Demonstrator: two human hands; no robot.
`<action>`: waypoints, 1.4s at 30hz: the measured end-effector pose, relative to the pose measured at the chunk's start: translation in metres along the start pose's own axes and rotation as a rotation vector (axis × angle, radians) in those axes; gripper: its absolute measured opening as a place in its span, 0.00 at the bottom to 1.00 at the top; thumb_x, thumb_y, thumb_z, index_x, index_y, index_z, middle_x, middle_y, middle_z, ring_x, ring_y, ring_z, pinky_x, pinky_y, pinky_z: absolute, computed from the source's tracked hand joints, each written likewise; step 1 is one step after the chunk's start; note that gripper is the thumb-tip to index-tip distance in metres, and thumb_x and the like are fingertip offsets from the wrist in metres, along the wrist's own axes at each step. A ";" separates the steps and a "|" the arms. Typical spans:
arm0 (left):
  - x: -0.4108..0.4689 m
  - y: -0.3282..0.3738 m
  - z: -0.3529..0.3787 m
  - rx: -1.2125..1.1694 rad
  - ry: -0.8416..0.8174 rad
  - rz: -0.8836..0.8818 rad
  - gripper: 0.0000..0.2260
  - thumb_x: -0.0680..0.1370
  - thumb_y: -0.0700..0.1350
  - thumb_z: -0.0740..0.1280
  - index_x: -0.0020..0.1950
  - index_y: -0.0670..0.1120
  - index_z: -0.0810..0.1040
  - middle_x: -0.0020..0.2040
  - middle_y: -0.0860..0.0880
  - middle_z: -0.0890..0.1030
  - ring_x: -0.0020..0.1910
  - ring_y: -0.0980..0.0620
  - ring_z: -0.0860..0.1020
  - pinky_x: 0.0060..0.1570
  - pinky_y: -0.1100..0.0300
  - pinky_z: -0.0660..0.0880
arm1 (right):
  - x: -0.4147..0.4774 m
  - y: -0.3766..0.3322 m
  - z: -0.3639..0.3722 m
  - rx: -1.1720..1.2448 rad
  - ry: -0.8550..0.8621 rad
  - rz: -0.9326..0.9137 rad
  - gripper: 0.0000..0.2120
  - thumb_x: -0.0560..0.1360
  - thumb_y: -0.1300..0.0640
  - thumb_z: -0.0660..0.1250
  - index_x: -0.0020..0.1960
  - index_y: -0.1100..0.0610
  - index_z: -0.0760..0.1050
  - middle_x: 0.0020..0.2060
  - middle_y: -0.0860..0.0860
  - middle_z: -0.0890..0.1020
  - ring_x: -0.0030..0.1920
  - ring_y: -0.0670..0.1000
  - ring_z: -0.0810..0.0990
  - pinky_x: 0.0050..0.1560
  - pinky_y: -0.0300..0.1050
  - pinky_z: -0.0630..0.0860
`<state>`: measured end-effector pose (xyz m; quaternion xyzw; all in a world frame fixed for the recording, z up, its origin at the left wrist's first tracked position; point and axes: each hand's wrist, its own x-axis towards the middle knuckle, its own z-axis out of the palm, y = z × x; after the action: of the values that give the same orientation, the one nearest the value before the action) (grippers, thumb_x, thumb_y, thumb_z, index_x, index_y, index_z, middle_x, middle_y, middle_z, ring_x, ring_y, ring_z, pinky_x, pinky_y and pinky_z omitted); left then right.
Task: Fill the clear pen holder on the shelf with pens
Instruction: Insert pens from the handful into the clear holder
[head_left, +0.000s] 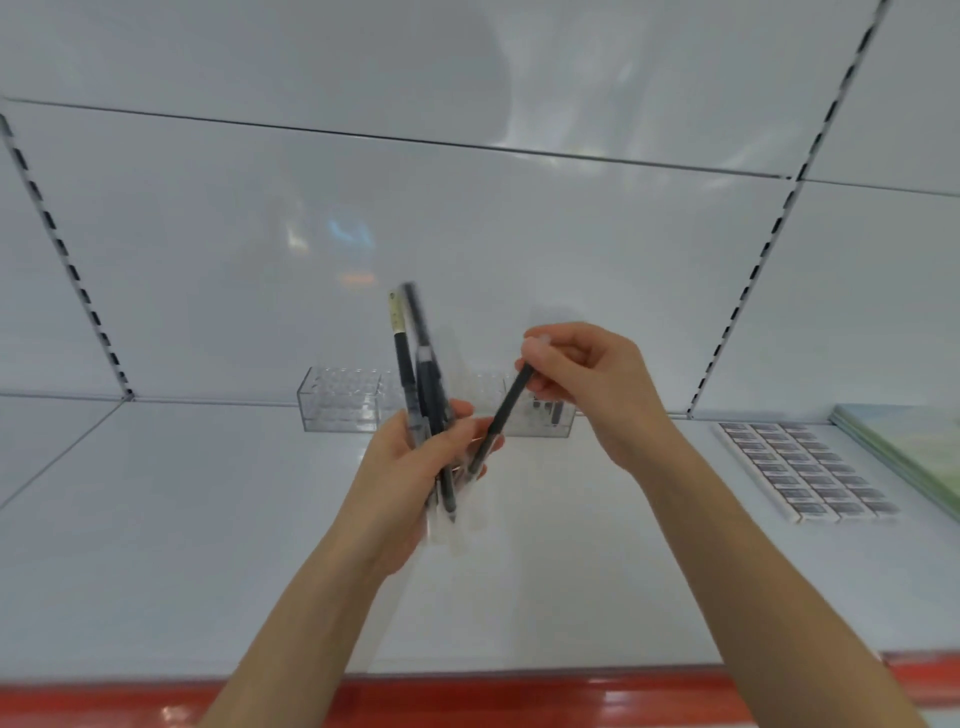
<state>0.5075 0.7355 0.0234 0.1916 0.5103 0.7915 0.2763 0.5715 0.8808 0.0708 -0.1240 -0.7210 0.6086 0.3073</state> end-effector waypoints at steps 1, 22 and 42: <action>0.000 0.000 -0.003 -0.013 0.023 0.002 0.04 0.76 0.37 0.64 0.50 0.40 0.75 0.45 0.43 0.85 0.48 0.45 0.83 0.53 0.50 0.78 | -0.001 0.001 -0.003 0.054 0.035 0.017 0.02 0.72 0.62 0.68 0.42 0.56 0.78 0.31 0.49 0.83 0.30 0.45 0.78 0.35 0.36 0.77; 0.000 0.005 -0.031 0.291 0.175 0.251 0.04 0.75 0.39 0.67 0.42 0.43 0.73 0.25 0.51 0.75 0.25 0.54 0.73 0.26 0.62 0.70 | -0.045 0.040 -0.011 -0.566 -0.228 0.008 0.06 0.71 0.61 0.70 0.36 0.52 0.79 0.27 0.39 0.80 0.31 0.37 0.76 0.38 0.30 0.70; -0.005 -0.001 -0.028 0.123 0.155 0.041 0.02 0.77 0.40 0.64 0.47 0.41 0.74 0.33 0.46 0.75 0.26 0.55 0.72 0.23 0.64 0.69 | 0.076 0.026 -0.017 -0.577 0.154 -0.200 0.07 0.73 0.64 0.60 0.49 0.57 0.64 0.35 0.52 0.74 0.37 0.56 0.76 0.32 0.43 0.72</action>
<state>0.4955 0.7126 0.0105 0.1568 0.5737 0.7766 0.2075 0.5172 0.9425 0.0697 -0.1801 -0.8471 0.3344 0.3717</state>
